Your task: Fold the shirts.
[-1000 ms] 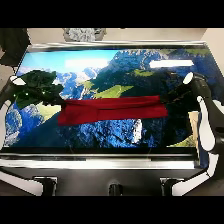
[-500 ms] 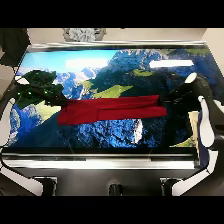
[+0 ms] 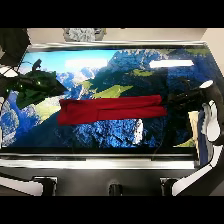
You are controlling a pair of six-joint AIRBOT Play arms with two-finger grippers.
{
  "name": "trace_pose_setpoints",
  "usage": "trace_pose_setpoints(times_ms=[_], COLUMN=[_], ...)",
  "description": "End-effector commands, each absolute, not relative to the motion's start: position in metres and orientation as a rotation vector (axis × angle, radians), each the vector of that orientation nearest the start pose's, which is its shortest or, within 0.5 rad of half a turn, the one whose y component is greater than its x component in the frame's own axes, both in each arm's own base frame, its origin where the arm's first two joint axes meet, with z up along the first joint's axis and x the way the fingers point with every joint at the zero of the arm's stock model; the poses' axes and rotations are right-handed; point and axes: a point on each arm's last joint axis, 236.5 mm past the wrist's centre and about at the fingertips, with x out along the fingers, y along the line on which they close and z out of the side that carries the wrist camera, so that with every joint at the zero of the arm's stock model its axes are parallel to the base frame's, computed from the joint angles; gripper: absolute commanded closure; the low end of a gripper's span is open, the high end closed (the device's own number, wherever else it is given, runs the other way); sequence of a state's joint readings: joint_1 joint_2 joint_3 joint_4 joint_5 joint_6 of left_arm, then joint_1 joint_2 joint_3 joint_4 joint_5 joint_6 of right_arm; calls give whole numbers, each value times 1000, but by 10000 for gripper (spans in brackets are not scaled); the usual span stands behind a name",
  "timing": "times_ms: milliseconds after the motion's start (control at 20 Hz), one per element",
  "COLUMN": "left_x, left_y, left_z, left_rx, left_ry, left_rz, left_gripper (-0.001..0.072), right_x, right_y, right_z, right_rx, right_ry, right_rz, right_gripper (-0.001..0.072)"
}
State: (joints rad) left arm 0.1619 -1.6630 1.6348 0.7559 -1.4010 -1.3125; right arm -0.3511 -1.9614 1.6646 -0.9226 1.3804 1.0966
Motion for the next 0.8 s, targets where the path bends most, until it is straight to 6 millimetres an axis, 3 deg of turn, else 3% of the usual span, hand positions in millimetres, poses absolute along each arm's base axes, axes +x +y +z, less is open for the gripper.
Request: trace_pose_setpoints(times_ms=[0,100,150,200,250,300,400,450,550,750], left_x=[462,455,453,451,450,449,445,444,440,413], left_y=[-132,-142,-146,-150,-155,-161,-181,-195,-229,-306], left_z=[127,142,146,146,143,138,123,114,92,41], left_rx=[-565,-535,-527,-522,-517,-512,-505,-503,-505,-540], left_ry=[1072,1048,1043,1046,1055,1070,1116,1133,1149,1193], left_rz=[-713,-737,-745,-753,-762,-771,-806,-818,-821,-811], left_gripper=[245,244,244,244,254,298,609,661,680,681], right_x=[474,472,471,472,475,479,485,486,481,453], right_y=[0,17,24,32,39,43,42,42,48,68], right_z=[-106,-111,-112,-109,-101,-86,-48,-25,24,110], right_rx=[589,577,562,546,530,498,452,422,361,262], right_ry=[1431,1461,1469,1458,1429,1377,1298,1255,1181,1071], right_rz=[435,455,466,494,538,589,602,607,627,669], right_gripper=[45,90,247,528,654,656,658,658,661,660])
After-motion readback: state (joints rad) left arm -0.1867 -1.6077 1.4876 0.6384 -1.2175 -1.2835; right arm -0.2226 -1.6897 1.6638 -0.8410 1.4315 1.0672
